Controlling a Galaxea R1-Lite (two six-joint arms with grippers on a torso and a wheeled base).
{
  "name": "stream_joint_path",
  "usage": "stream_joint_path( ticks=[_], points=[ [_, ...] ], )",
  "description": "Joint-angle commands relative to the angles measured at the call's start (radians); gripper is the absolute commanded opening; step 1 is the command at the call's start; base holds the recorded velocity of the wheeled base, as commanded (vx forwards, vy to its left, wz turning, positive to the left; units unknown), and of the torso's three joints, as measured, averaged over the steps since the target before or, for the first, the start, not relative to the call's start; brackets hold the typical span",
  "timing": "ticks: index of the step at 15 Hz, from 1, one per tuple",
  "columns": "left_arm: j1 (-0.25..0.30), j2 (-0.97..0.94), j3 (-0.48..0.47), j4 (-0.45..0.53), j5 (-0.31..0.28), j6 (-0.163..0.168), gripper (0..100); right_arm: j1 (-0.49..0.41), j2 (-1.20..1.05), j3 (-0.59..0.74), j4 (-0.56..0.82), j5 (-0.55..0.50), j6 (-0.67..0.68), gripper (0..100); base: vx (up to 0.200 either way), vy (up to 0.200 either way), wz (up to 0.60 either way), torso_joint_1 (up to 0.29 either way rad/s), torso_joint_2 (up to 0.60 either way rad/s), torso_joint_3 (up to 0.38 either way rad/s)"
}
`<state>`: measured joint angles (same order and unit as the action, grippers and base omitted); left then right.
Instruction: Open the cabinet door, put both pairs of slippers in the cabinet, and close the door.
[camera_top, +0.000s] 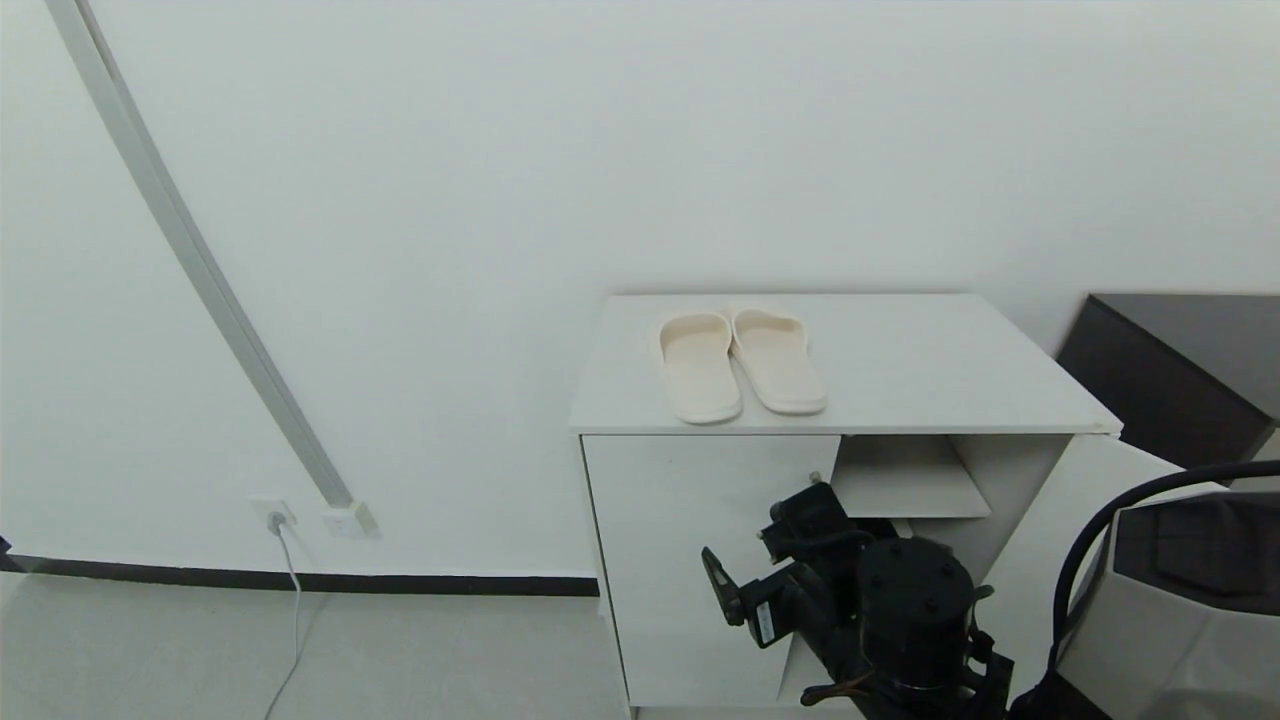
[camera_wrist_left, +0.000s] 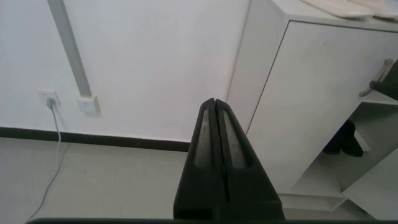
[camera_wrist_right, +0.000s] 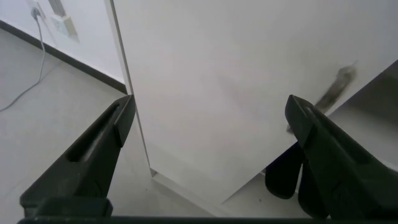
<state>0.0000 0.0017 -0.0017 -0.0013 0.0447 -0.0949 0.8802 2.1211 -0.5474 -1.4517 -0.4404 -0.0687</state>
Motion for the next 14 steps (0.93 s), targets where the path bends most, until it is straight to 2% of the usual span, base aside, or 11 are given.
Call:
stream_joint_path(
  ticks=[1,8,11,14],
  points=[
    [-0.002,0.000,0.000,0.000,0.000,0.000,0,0.000,0.002,0.000,-0.001,0.000,0.000,100,0.000,0.000,0.00,0.256,-0.58,-0.325],
    [0.000,0.000,0.000,0.000,0.000,0.000,0,0.000,0.007,0.006,-0.030,0.005,-0.005,100,0.000,0.000,0.00,0.219,-0.48,-0.267],
    [0.000,0.000,0.000,0.000,0.000,0.000,0,-0.007,0.056,0.014,-0.113,0.014,-0.048,100,0.000,0.000,0.00,0.029,-0.07,-0.034],
    [0.000,0.000,0.000,0.000,0.000,0.000,0,-0.007,0.045,-0.026,-0.111,0.017,-0.057,100,0.000,0.000,0.00,0.000,0.00,0.000]
  ],
)
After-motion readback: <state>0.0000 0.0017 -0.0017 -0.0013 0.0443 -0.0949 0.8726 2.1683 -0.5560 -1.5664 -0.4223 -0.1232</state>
